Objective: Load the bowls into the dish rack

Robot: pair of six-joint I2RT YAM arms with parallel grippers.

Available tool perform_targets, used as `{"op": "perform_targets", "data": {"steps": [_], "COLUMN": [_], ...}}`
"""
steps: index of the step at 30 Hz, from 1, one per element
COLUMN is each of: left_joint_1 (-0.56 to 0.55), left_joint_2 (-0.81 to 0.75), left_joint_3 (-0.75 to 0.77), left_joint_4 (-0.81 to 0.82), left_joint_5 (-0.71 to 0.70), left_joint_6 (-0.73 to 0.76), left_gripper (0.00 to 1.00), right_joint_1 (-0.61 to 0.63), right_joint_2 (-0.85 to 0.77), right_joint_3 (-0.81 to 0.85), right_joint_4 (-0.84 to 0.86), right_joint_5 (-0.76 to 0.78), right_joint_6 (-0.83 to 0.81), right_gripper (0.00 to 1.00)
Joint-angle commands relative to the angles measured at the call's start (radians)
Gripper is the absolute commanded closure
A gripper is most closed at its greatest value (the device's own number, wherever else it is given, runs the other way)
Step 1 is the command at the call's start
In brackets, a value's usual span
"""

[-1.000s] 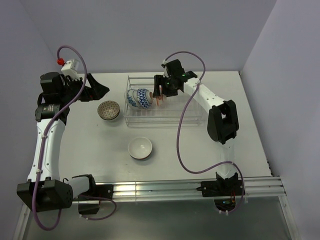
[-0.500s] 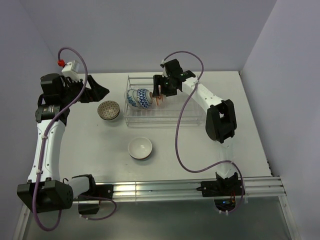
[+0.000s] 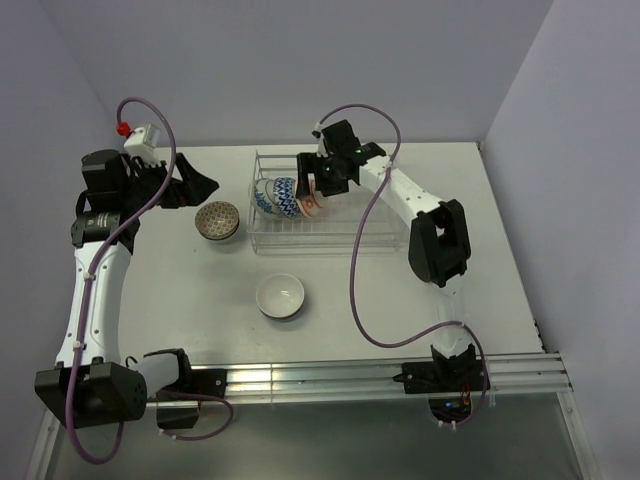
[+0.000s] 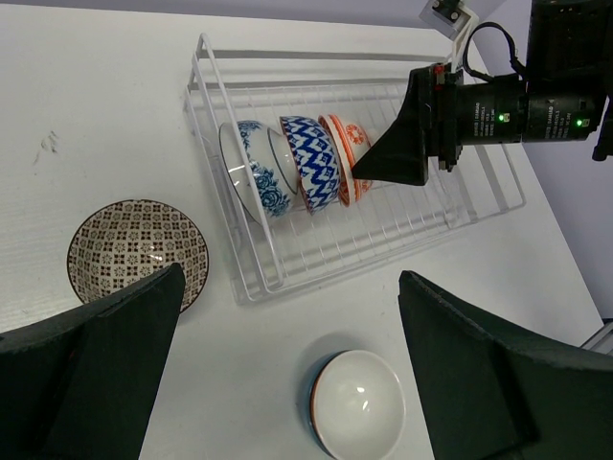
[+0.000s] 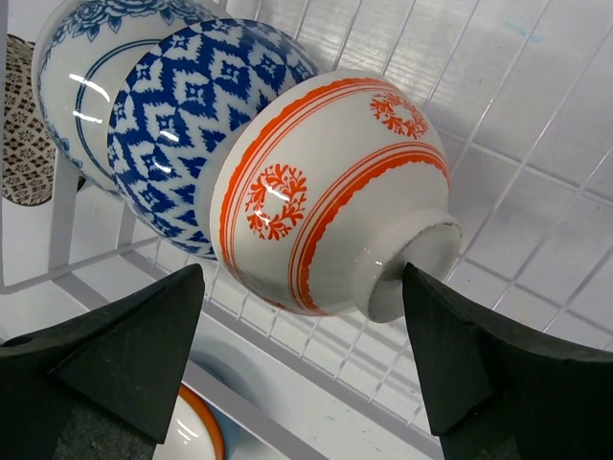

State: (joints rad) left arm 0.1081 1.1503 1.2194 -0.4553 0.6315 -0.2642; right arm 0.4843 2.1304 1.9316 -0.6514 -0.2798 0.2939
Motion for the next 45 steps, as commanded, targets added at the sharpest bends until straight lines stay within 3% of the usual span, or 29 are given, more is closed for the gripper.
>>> {"op": "perform_targets", "data": {"steps": [1, 11, 16, 20, 26, 30, 32, 45], "left_joint_1": [0.005, 0.019, 0.044, 0.051, 0.050, 0.048, 0.041, -0.031], "left_joint_2": [-0.037, 0.011, 0.058, 0.114, 0.189, 0.273, 0.313, 0.471], "left_joint_3": [-0.003, 0.008, -0.020, -0.038, -0.035, -0.012, -0.012, 0.009], "left_joint_4": [0.014, -0.080, -0.109, -0.117, -0.115, -0.140, -0.134, -0.077], "left_joint_5": [0.019, -0.039, -0.180, -0.289, -0.386, -0.412, -0.435, -0.475], "left_joint_6": [0.019, 0.100, 0.160, 0.186, 0.137, 0.112, 0.099, 0.042], "left_gripper": [0.01, 0.00, 0.02, 0.09, 0.11, 0.20, 0.29, 0.46], "right_joint_1": [0.005, 0.002, -0.010, -0.015, -0.021, -0.021, -0.023, -0.056], "right_joint_2": [-0.033, -0.069, -0.130, -0.181, -0.279, -0.352, -0.368, -0.437], "right_joint_3": [0.036, 0.052, 0.041, 0.015, -0.051, -0.101, -0.121, -0.214], "right_joint_4": [0.016, 0.003, -0.005, -0.011, -0.008, -0.001, -0.005, -0.005], "right_joint_5": [-0.022, -0.013, -0.006, 0.004, 0.054, 0.073, 0.080, 0.085], "right_joint_6": [0.001, -0.006, -0.024, -0.039, -0.068, -0.078, -0.084, -0.084], "right_gripper": [0.09, 0.00, 0.00, 0.00, 0.00, 0.00, 0.00, 0.00]}}
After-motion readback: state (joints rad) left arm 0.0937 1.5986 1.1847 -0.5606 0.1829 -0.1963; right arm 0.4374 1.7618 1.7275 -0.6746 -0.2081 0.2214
